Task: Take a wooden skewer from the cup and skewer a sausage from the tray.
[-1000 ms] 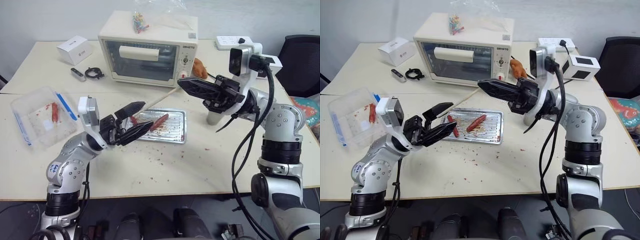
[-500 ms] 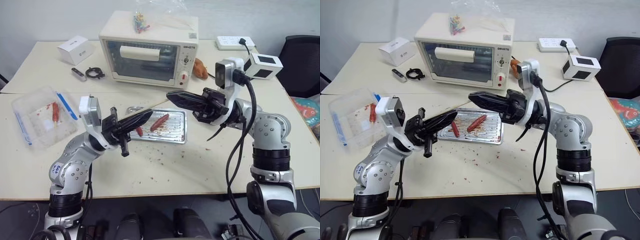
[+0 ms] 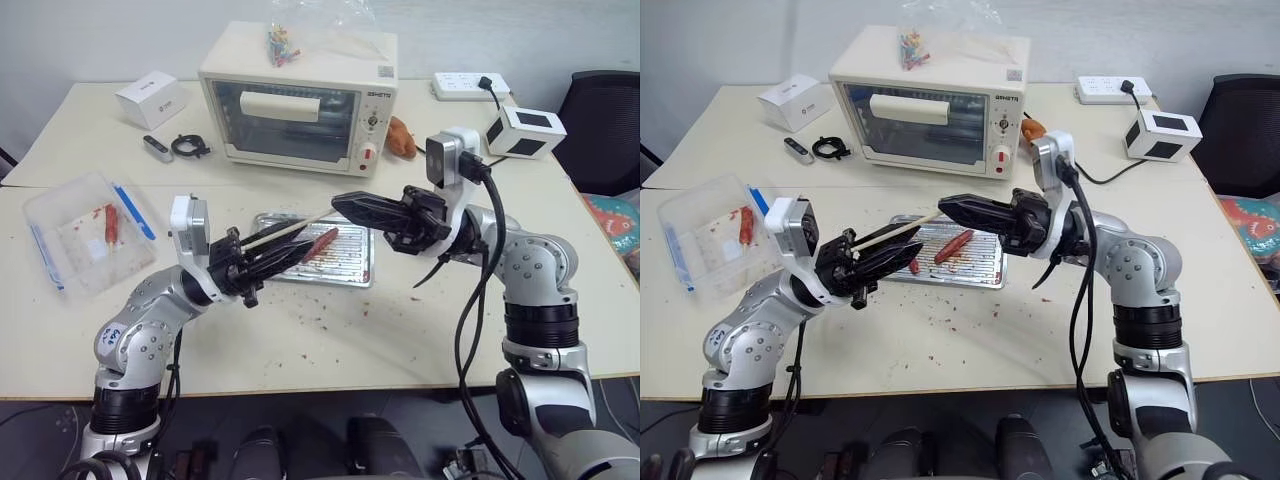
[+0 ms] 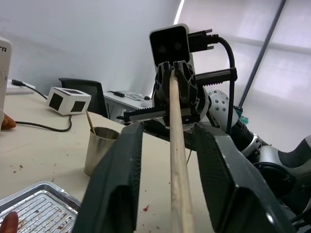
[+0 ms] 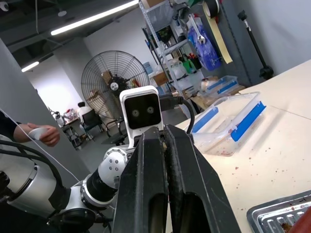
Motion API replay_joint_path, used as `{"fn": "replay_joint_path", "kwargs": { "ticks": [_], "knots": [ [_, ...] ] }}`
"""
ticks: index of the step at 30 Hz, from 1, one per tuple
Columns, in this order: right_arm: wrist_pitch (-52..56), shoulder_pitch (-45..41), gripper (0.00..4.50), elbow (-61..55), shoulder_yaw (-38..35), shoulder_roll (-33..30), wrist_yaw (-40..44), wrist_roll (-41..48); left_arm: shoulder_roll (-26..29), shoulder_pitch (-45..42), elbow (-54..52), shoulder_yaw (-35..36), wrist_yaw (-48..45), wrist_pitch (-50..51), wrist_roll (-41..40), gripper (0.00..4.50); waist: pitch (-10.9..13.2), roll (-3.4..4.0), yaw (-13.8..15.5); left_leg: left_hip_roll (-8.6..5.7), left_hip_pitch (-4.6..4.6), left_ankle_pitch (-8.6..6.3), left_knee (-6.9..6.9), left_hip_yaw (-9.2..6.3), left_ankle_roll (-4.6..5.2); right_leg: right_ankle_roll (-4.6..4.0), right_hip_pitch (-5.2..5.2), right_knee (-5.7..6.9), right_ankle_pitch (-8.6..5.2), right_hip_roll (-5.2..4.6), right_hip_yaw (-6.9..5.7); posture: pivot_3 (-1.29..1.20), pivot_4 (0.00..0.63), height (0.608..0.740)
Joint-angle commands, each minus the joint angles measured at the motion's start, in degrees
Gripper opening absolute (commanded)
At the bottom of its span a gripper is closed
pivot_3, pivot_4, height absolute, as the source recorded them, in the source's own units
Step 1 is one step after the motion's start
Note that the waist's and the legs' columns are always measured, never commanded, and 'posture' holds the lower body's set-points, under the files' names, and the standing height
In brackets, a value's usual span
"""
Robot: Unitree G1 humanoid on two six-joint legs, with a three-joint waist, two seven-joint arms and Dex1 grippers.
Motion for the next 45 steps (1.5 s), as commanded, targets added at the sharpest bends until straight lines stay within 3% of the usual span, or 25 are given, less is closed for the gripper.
{"fn": "replay_joint_path", "kwargs": {
  "ticks": [1,8,11,15,23,29,33,37,41,45],
  "knots": [
    [-1.3,-0.4,0.0,-0.6,-0.3,-1.1,1.3,-0.3,0.6,0.5,-2.2,0.1,-1.2,-1.5,0.1,1.74,0.0,0.0,0.0,0.0,0.0,0.0,0.0,0.0,0.0,0.0,0.0,0.0,0.0,0.0,0.0,0.0,0.15,0.74],
    [-2.2,-0.3,0.0,0.7,-0.1,-1.6,2.2,-1.4,0.4,0.2,-2.1,-0.2,-1.5,-1.6,0.1,1.74,0.0,0.0,0.0,-0.01,0.0,0.0,-0.01,0.0,0.0,0.0,0.0,-0.06,0.0,-0.02,0.0,0.0,0.15,0.74],
    [-2.2,-0.1,0.0,0.7,0.4,-1.9,2.7,-1.7,0.0,0.0,-1.9,-0.1,-1.3,-1.9,0.1,1.2,0.0,0.0,0.0,0.0,0.0,0.0,-0.02,0.0,0.0,0.0,0.0,-0.06,0.0,-0.01,0.01,0.0,0.15,0.74],
    [-2.5,0.3,0.0,0.7,0.9,-2.5,3.5,-2.4,-0.4,-0.2,-2.1,0.3,-0.6,-2.1,-0.4,0.03,0.0,0.0,0.0,0.0,0.0,0.0,-0.02,0.0,0.0,0.0,0.0,-0.07,0.0,-0.04,0.0,0.0,0.15,0.74],
    [-1.6,0.7,0.0,0.9,0.8,-3.8,4.0,-2.8,0.0,-0.3,-2.0,0.3,-0.1,-1.9,-0.3,0.03,0.0,0.0,0.0,-0.01,0.0,0.0,-0.03,0.0,0.0,0.0,0.0,-0.1,0.0,-0.05,0.0,0.0,0.15,0.74],
    [-12.2,4.5,1.67,-1.3,-0.9,-5.2,3.4,-9.0,2.7,3.1,-2.0,3.4,0.1,-2.8,0.8,0.0,0.0,0.0,0.0,-0.01,0.0,-0.01,-0.06,-0.01,0.0,0.0,0.01,-0.25,0.0,-0.06,0.0,0.0,0.15,0.74],
    [-19.0,13.3,3.08,-4.9,0.7,-12.2,9.0,-15.1,5.6,10.4,-0.8,8.7,-0.7,-5.8,2.7,0.0,0.0,0.0,0.1,0.0,0.0,-0.02,-0.19,0.0,-0.01,0.0,0.01,-0.33,0.0,-0.05,0.01,0.0,0.15,0.74],
    [-32.5,26.6,4.45,-5.0,-1.8,-16.1,11.2,-22.6,6.9,20.0,2.4,16.9,0.9,-9.6,5.2,0.0,0.0,-0.02,0.1,-0.02,0.02,-0.04,-0.21,0.01,0.03,0.0,0.08,-0.52,0.0,-0.08,-0.01,0.0,0.15,0.74],
    [-38.9,34.0,4.48,-2.4,-4.2,-17.7,11.2,-25.5,5.5,25.6,2.4,22.6,4.9,-11.8,5.2,0.0,0.0,-0.04,0.0,-0.03,0.11,-0.05,-0.18,0.04,0.05,0.0,0.16,-0.49,0.0,-0.09,0.03,0.0,0.15,0.74],
    [-41.1,34.2,4.48,-2.2,-3.1,-17.7,10.4,-27.0,3.9,29.1,1.5,24.6,7.6,-12.7,5.3,0.0,0.0,-0.04,0.0,-0.02,0.38,-0.06,-0.19,0.03,0.06,0.0,0.38,-0.44,0.01,-0.11,0.07,0.0,0.15,0.74]
  ]
}}
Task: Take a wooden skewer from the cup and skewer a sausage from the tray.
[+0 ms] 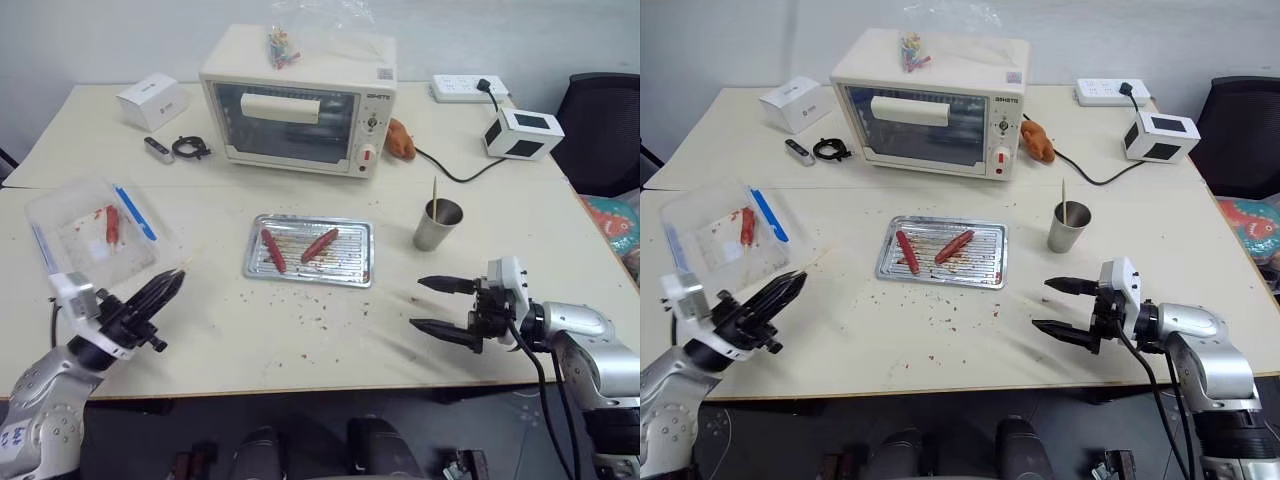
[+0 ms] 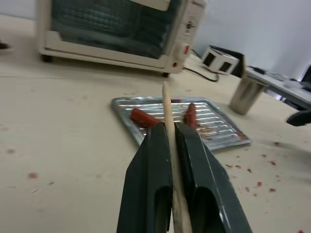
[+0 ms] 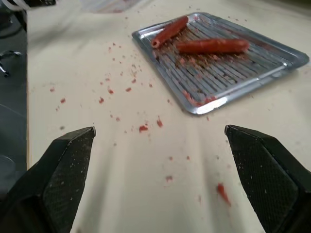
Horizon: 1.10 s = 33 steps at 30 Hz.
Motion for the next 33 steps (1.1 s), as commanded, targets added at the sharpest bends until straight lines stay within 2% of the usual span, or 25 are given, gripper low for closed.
{"fn": "replay_joint_path", "kwargs": {
  "ticks": [1,6,9,14,17,21,25,32,33],
  "knots": [
    [-2.7,-1.9,4.48,-1.0,0.3,-0.3,-0.5,-1.3,-0.7,1.6,-2.9,1.3,1.9,-1.4,0.0,0.0,0.0,0.0,0.1,0.01,-0.01,0.0,0.0,-0.03,-0.01,0.0,0.0,-0.01,0.0,0.0,0.02,0.0,0.15,0.74],
    [2.5,-16.4,4.48,1.2,10.0,3.3,-2.6,-5.4,-0.9,0.4,-2.8,-0.5,3.1,-1.7,0.6,0.0,0.0,0.0,-0.6,0.04,-0.01,0.0,0.0,-0.01,-0.04,-0.02,-0.06,0.05,0.0,0.02,0.05,0.0,0.15,0.74],
    [2.9,-25.5,4.48,6.4,15.1,7.2,-4.0,-9.6,-0.7,-0.6,-2.5,-1.2,3.0,-1.8,0.7,0.0,0.0,0.0,-0.7,0.05,-0.09,0.03,-0.04,-0.05,-0.1,-0.1,-0.18,0.12,-0.04,0.01,0.03,0.0,0.15,0.74],
    [-3.9,-40.9,4.48,25.9,22.6,15.0,-5.7,-19.4,-0.5,-2.0,-2.6,-2.8,3.4,-1.4,1.1,0.0,0.0,0.0,-1.2,0.03,-0.25,0.01,0.0,0.01,-0.1,-0.11,-0.3,0.06,-0.04,-0.02,-0.09,0.0,0.15,0.74],
    [-8.8,-48.8,4.48,39.6,24.4,19.8,-6.5,-23.1,-0.5,-2.4,-2.8,-3.5,3.6,-1.3,1.2,0.0,0.0,-0.01,-1.6,0.03,-0.23,0.02,0.06,0.05,-0.07,-0.1,-0.3,0.14,-0.04,-0.03,-0.1,0.0,0.15,0.74],
    [-16.2,-55.8,4.48,54.4,25.2,24.2,-7.1,-27.3,-0.6,-2.8,-3.0,-4.3,4.1,-1.5,1.3,0.0,0.0,0.0,-1.9,0.07,-0.24,0.03,-0.01,0.02,-0.09,-0.1,-0.32,0.31,-0.04,0.01,-0.15,0.0,0.15,0.74],
    [-18.1,-60.4,4.48,64.6,25.6,26.8,-5.8,-30.7,-0.6,-3.4,-3.0,-4.7,4.4,-1.7,1.3,0.0,0.0,0.0,-2.5,0.06,-0.29,0.02,-0.02,0.04,-0.09,-0.1,-0.33,0.32,-0.04,-0.05,-0.19,0.0,0.15,0.74],
    [-16.7,-65.5,4.48,73.0,25.4,28.9,-3.4,-35.3,-0.3,-4.3,-2.8,-4.8,4.7,-1.9,1.4,0.0,0.0,0.0,-3.4,0.12,-0.29,0.02,-0.03,0.02,-0.11,-0.1,-0.34,0.38,-0.04,-0.04,-0.2,0.0,0.15,0.74],
    [-16.3,-65.9,4.31,73.2,25.3,29.0,-2.5,-35.6,-0.3,-4.4,-2.9,-4.7,4.7,-1.9,1.4,0.0,0.0,0.0,-3.5,0.12,-0.29,0.03,-0.05,0.02,-0.12,-0.11,-0.36,0.39,-0.04,-0.04,-0.2,0.0,0.15,0.74]
  ]
}}
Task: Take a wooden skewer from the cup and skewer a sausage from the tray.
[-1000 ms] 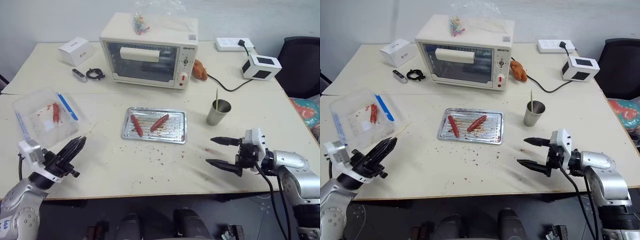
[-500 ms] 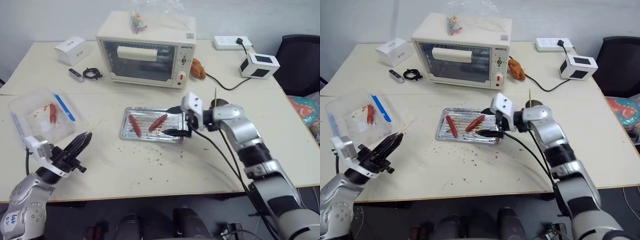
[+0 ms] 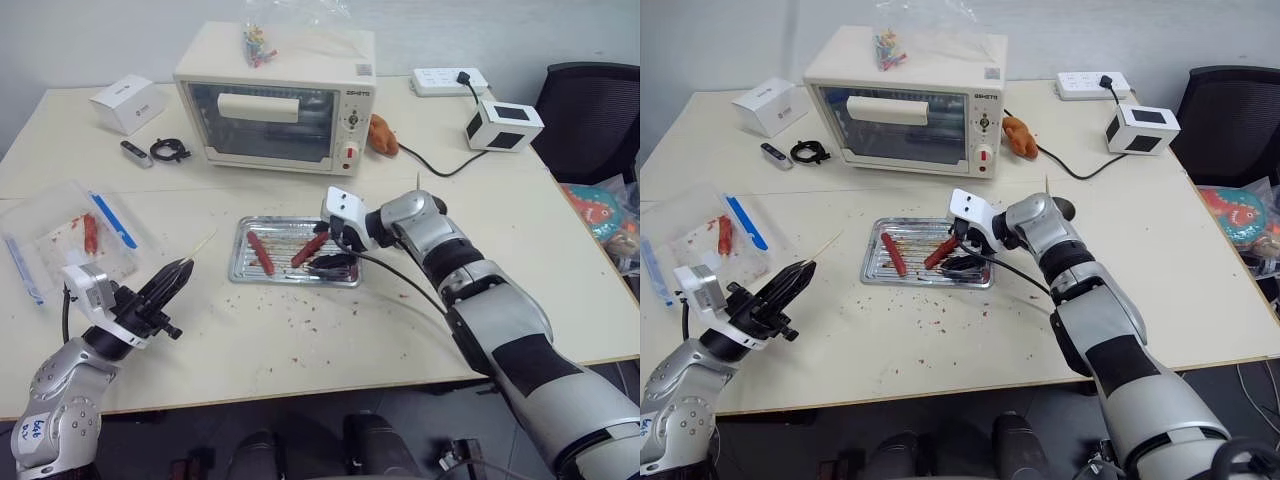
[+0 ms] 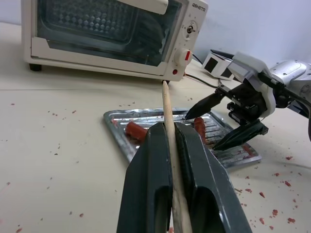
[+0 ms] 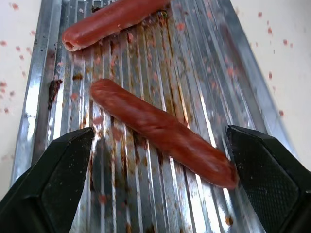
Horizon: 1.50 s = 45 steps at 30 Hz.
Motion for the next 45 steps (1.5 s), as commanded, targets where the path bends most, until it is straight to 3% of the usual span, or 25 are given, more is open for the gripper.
{"fn": "replay_joint_path", "kwargs": {
  "ticks": [1,6,15,29,32,40,44,45],
  "knots": [
    [1.0,-2.5,4.11,0.3,-0.6,0.7,2.4,-1.0,0.5,-0.3,-1.3,0.6,0.1,-1.0,0.4,0.0,0.0,0.0,-0.2,0.0,0.0,0.0,-0.01,0.0,-0.01,0.0,0.0,0.01,0.0,0.0,0.0,0.0,0.15,0.74],
    [0.2,-2.5,2.64,-0.7,-1.3,0.8,4.1,-1.6,0.5,-0.1,-1.4,0.7,0.1,-1.1,0.5,0.0,0.0,0.0,-0.4,0.01,0.0,0.0,-0.02,-0.01,-0.02,0.0,0.0,0.01,0.0,-0.02,0.01,0.0,0.15,0.74],
    [-3.1,-0.2,2.64,-4.5,-1.3,0.9,9.9,-1.2,0.6,-0.6,-0.5,0.5,-0.5,-1.3,0.7,0.0,0.0,0.0,-0.6,0.0,0.0,0.0,-0.02,-0.01,-0.02,0.0,0.0,0.01,0.0,-0.02,0.01,0.0,0.15,0.74],
    [-3.1,1.2,2.64,-4.8,-1.7,3.4,8.2,-1.8,0.5,-1.8,0.2,0.1,-0.9,-1.1,1.2,0.0,0.0,0.0,-1.1,0.01,0.0,0.0,-0.01,-0.04,-0.03,0.0,0.0,0.03,0.0,-0.04,0.01,0.0,0.15,0.74],
    [-3.5,1.1,1.83,-4.5,-1.6,3.1,7.4,-2.1,0.5,-1.8,0.2,0.1,-0.8,-1.1,1.3,0.0,0.0,0.0,-1.1,0.01,0.0,0.0,-0.01,-0.04,-0.03,0.0,0.0,0.02,0.0,-0.05,0.01,0.0,0.15,0.74],
    [-3.7,1.4,1.83,-4.4,-1.7,3.1,6.7,-2.1,0.2,-1.6,0.1,0.1,-0.8,-1.2,1.4,0.0,0.0,0.0,-1.1,0.01,0.0,0.0,-0.01,-0.04,-0.03,0.0,0.0,0.03,0.0,-0.05,0.01,0.0,0.15,0.74],
    [-3.8,1.9,0.75,-4.5,-1.5,2.9,6.8,-2.3,0.1,-1.6,0.0,0.0,-0.8,-1.2,1.4,0.0,0.0,0.0,-1.1,0.01,0.0,0.0,-0.01,-0.04,-0.03,0.0,0.01,0.03,0.0,-0.05,0.01,0.0,0.15,0.74],
    [-4.0,1.9,0.75,-4.6,-1.4,2.8,6.6,-2.4,0.1,-1.6,-0.1,0.0,-0.8,-1.3,1.4,0.0,0.0,0.0,-1.1,0.0,0.0,0.0,-0.01,-0.03,-0.03,0.0,0.01,0.03,0.0,-0.05,0.01,0.0,0.15,0.74]
  ]
}}
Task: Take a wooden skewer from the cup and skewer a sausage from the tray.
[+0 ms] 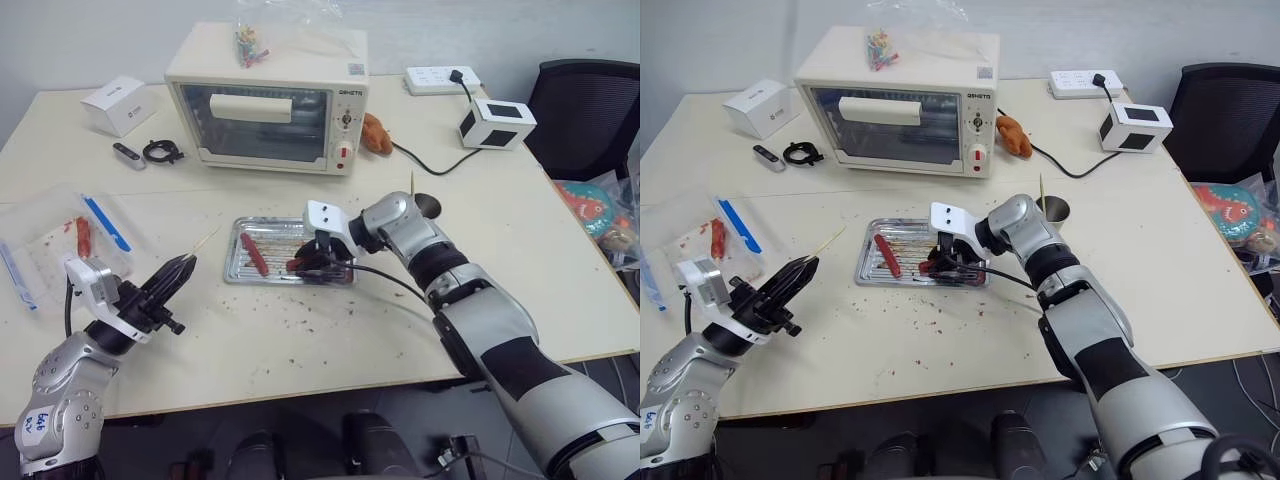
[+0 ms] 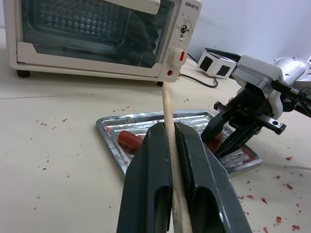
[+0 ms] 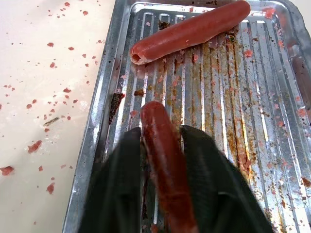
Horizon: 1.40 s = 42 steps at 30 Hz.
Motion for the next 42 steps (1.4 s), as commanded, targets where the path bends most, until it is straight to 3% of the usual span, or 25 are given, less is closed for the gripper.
{"fn": "replay_joint_path", "kwargs": {
  "ticks": [1,31,37,42],
  "knots": [
    [-0.9,0.2,0.75,-0.6,-0.7,-0.3,-0.2,-0.1,0.1,-0.1,-0.6,0.4,-0.4,-1.2,0.0,0.0,0.0,0.0,0.0,0.0,0.0,0.0,0.0,0.0,0.0,0.0,0.0,0.01,0.0,0.0,0.0,0.0,0.15,0.74],
    [-2.2,2.3,0.75,-1.5,-0.9,-1.7,-0.6,-0.3,0.8,-2.4,1.3,-0.4,-1.6,-1.2,0.7,0.0,0.0,0.0,0.0,-0.01,0.06,0.0,0.06,-0.01,0.0,0.0,0.07,0.06,0.0,0.0,-0.01,0.0,0.15,0.74],
    [-0.8,1.3,0.75,-7.5,-2.5,-3.9,6.5,2.5,3.7,-2.7,1.1,-2.1,-5.4,-1.7,2.4,0.0,0.0,0.0,0.1,-0.02,0.03,0.0,0.06,-0.01,0.0,0.0,0.05,0.05,0.0,-0.01,-0.01,0.0,0.15,0.74],
    [7.6,3.4,0.75,-23.5,-3.3,-7.5,15.6,8.2,9.8,-3.1,-1.0,-5.4,-12.8,-1.2,3.6,0.0,0.0,0.02,0.1,-0.01,0.0,0.0,0.02,-0.01,0.0,0.0,0.0,0.03,0.0,0.01,-0.13,0.0,0.15,0.74]
  ]
}}
